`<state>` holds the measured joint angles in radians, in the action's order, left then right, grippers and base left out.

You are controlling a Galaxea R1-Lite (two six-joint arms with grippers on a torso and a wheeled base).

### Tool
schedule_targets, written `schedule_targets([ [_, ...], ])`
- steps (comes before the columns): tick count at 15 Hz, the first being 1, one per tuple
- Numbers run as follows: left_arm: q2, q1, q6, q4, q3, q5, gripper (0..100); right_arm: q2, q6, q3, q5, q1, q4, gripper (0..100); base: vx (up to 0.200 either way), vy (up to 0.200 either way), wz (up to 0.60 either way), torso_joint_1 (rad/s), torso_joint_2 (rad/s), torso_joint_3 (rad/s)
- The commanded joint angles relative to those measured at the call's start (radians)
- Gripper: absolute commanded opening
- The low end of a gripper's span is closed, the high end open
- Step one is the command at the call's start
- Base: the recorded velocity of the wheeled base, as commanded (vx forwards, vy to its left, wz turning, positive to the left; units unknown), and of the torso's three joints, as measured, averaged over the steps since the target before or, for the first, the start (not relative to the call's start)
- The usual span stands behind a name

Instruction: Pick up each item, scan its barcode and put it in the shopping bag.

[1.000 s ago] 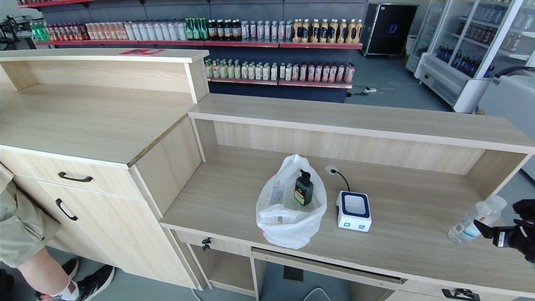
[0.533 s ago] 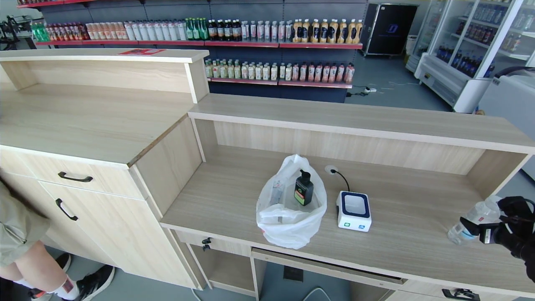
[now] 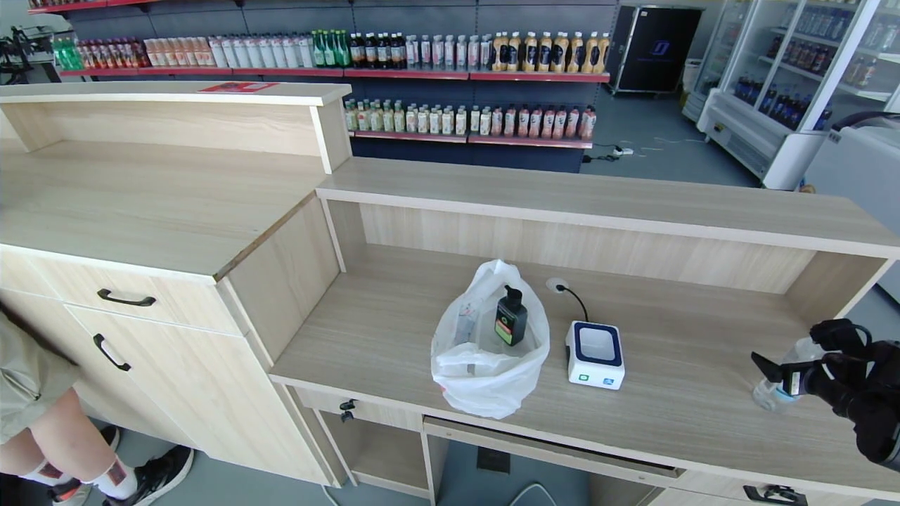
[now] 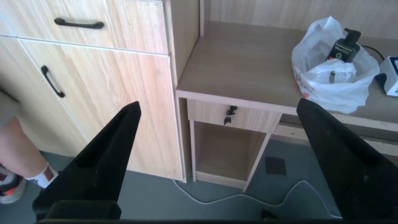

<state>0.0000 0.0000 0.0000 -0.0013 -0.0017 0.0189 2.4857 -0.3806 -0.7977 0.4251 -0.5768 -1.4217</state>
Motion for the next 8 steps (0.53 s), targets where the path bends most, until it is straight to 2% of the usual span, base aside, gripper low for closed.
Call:
schedule_targets([
  [1,0.0,0.0,0.0,0.0,0.0,-0.001,100,0.022,-0.001,-0.008,0.0,0.015,0.0,100,0.0,0.0,0.0,0.0,0.0,0.0],
  [4,0.0,0.0,0.0,0.0,0.0,-0.001,100,0.047,-0.007,-0.009,-0.003,0.037,-0.002,100,0.0,0.0,0.0,0.0,0.0,0.0],
  [5,0.0,0.0,0.0,0.0,0.0,-0.001,100,0.048,-0.007,-0.011,-0.003,0.038,-0.002,0,0.0,0.0,0.0,0.0,0.0,0.0],
  [8,0.0,0.0,0.0,0.0,0.0,-0.001,100,0.053,-0.003,-0.051,-0.005,0.046,-0.002,0,0.0,0.0,0.0,0.0,0.0,0.0],
])
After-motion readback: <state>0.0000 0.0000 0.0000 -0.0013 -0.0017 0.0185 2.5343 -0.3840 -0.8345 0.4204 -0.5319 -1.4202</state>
